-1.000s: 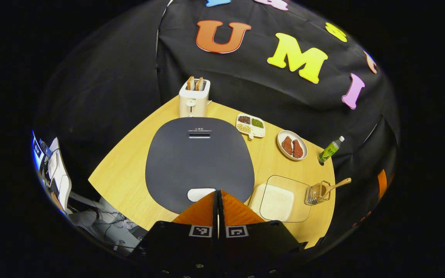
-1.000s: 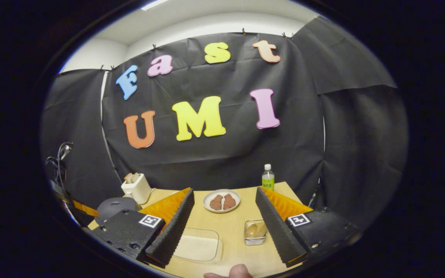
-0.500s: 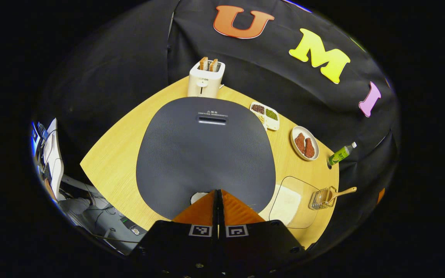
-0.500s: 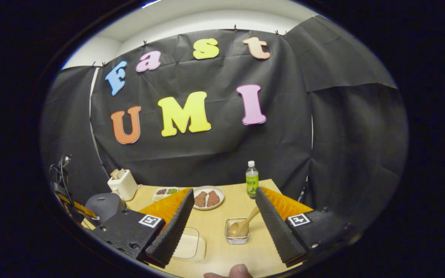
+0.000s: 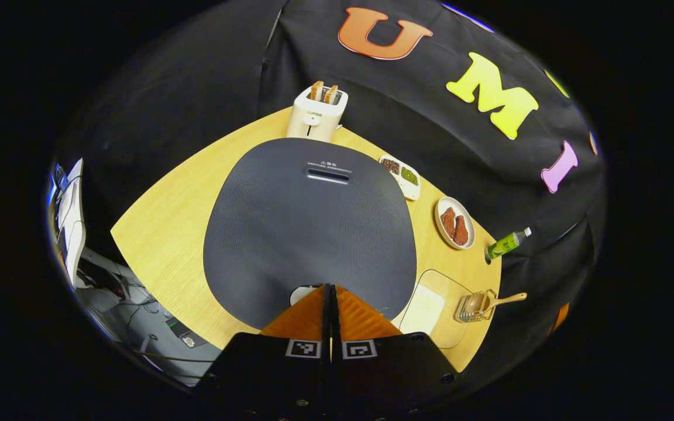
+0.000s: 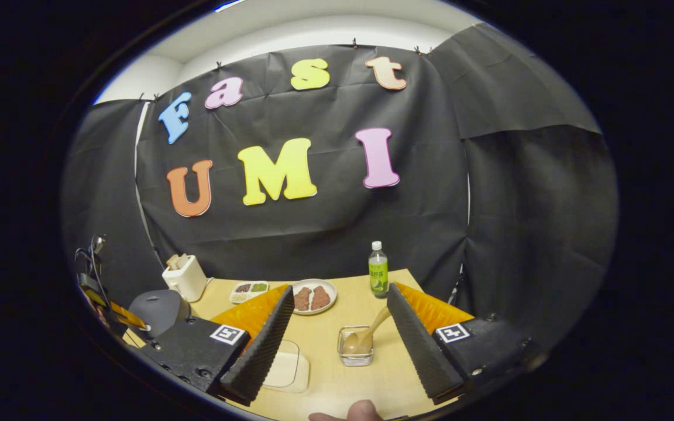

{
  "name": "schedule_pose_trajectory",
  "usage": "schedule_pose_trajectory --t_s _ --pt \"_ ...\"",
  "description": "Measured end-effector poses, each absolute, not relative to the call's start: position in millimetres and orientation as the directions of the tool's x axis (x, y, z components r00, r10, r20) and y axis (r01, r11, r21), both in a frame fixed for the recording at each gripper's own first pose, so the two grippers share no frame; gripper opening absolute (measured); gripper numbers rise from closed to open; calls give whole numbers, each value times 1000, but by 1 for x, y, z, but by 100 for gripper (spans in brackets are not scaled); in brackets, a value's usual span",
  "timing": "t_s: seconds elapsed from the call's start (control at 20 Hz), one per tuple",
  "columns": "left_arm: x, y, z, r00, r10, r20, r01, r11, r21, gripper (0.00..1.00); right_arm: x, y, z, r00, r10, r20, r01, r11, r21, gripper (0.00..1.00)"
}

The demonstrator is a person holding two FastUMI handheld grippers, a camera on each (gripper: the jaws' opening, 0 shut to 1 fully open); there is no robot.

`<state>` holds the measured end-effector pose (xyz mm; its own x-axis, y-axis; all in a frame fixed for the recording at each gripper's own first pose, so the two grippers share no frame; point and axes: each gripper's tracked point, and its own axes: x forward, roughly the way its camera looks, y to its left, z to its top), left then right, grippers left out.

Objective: Close the left gripper, press the button to open the rice cooker; take a wooden spoon from the chopstick holder with the right hand, scoop a spoonful of rice and pour it into the rice cooker, then put the wooden spoon back into the chopstick holder.

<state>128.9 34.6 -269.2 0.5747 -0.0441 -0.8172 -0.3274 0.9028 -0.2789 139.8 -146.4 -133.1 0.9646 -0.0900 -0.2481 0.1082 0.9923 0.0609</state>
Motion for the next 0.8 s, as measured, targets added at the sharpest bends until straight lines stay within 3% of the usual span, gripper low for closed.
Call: schedule_pose_trajectory --t_s 0.2,0.35,0.6,0.65,0.7,0.8 --pt "137 36 -234 652 -3 -759 -289 923 -252 0 128 -159 -117 969 -129 -209 141 989 46 99" --pt "157 31 -180 766 -10 -643 -210 941 -265 2 116 -164 -109 970 -149 -192 158 987 36 99" --pt "195 30 -83 922 75 -380 -126 986 -113 74 104 -164 -96 973 -162 -167 164 986 -1 100" --pt "199 23 -68 937 61 -345 -112 985 -130 100 102 -163 -94 974 -160 -163 161 987 -5 100" --pt "197 14 -54 951 48 -307 -98 984 -151 93 101 -162 -91 975 -159 -158 160 987 -5 100" --pt "191 13 -30 975 65 -213 -94 987 -129 96 96 -161 -89 976 -162 -146 163 987 -10 100"
